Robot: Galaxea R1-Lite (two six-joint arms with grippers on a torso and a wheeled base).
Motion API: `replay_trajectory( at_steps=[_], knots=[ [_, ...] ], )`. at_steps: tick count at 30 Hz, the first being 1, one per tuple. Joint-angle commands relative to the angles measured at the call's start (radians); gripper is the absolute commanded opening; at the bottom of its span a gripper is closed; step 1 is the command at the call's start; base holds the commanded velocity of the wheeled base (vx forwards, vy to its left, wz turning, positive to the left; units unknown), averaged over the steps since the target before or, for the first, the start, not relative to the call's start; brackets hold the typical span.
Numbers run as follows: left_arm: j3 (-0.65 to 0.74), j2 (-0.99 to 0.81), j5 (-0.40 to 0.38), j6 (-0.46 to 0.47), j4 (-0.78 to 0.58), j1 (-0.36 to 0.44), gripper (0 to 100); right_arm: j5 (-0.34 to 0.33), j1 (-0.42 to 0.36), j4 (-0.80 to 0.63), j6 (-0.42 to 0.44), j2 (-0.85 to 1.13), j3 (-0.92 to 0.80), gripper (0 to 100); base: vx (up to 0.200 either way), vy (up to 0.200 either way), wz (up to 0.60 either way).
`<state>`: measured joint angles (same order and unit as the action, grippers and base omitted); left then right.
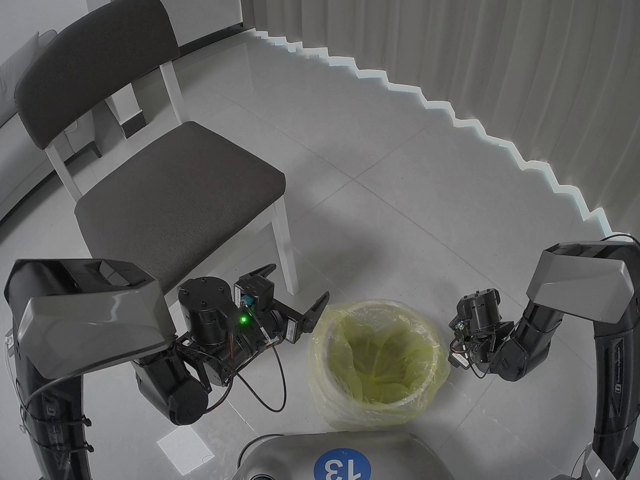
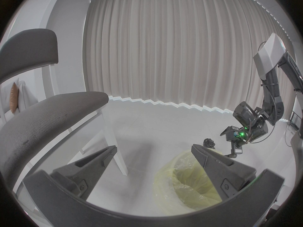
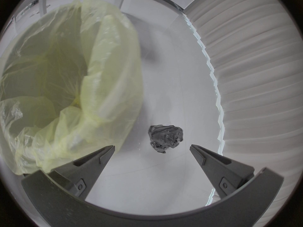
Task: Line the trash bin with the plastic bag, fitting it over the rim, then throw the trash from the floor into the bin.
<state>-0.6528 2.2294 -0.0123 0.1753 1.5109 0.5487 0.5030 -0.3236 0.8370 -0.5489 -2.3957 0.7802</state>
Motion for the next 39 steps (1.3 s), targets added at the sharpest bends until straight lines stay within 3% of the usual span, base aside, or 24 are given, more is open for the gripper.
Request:
replay_trajectory(
  at_steps=[1, 11, 18, 21, 24, 28, 32, 34, 39],
  knots=[
    [0.016, -0.010, 0.029, -0.002, 0.015, 0.007, 100, 0.003, 0.026, -0.019, -0.002, 0.056, -0.004, 100, 0.000, 0.000, 0.00],
    [0.015, -0.054, 0.078, -0.063, 0.022, 0.020, 100, 0.005, 0.038, -0.045, 0.070, 0.038, 0.050, 100, 0.000, 0.000, 0.00],
    [0.013, -0.162, 0.077, -0.077, -0.001, -0.023, 100, 0.006, 0.048, -0.047, 0.113, 0.050, 0.050, 100, 0.000, 0.000, 0.00],
    [0.001, -0.209, 0.075, -0.082, -0.035, -0.081, 100, 0.005, 0.051, -0.047, 0.116, 0.093, 0.037, 100, 0.000, 0.000, 0.00],
    [-0.038, -0.289, 0.069, -0.122, -0.149, -0.154, 100, 0.002, 0.051, -0.047, 0.121, 0.148, 0.024, 100, 0.000, 0.000, 0.00],
    [-0.093, -0.373, 0.064, -0.178, -0.307, -0.185, 100, 0.000, 0.040, -0.047, 0.132, 0.201, 0.022, 100, 0.000, 0.000, 0.00],
    [-0.150, -0.402, 0.064, -0.191, -0.429, -0.185, 100, -0.011, 0.012, -0.047, 0.172, 0.237, 0.019, 100, 0.000, 0.000, 0.00],
    [-0.180, -0.389, 0.064, -0.191, -0.478, -0.174, 100, -0.052, -0.005, -0.047, 0.216, 0.264, 0.010, 100, 0.000, 0.000, 0.00],
    [-0.231, -0.281, 0.074, -0.191, -0.497, -0.135, 100, -0.090, -0.029, -0.047, 0.273, 0.313, -0.030, 100, 0.000, 0.000, 0.00]
  ],
)
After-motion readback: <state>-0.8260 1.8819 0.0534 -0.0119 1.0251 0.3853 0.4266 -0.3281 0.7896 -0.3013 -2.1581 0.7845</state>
